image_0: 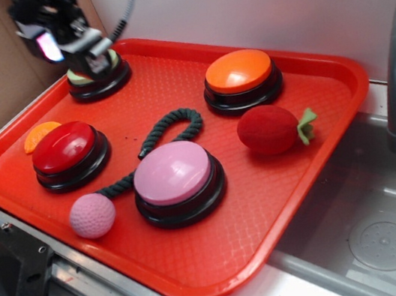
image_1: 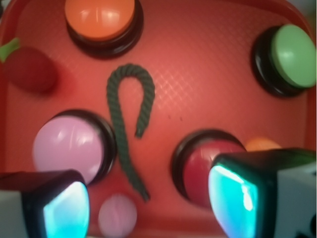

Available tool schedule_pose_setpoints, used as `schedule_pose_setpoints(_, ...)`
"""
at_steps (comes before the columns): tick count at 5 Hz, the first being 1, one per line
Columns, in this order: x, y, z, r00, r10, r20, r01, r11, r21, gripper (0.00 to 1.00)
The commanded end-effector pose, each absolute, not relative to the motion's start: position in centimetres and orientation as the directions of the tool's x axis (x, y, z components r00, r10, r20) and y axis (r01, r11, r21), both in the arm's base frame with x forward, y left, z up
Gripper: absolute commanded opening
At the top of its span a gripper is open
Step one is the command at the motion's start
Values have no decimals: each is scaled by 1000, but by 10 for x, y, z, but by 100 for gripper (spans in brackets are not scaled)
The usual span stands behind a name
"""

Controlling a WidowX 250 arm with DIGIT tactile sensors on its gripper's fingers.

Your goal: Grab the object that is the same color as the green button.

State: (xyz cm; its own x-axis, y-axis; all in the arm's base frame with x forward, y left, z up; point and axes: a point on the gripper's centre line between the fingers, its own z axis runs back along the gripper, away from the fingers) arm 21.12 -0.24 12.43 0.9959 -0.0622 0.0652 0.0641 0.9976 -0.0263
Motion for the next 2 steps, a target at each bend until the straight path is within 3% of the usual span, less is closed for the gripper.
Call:
schedule_pose_setpoints(1,243,8,84,991,-100,85,102,995,-18,100)
schedule_pose_setpoints(2,253,15,63,984,-161,70,163,986,-28,100)
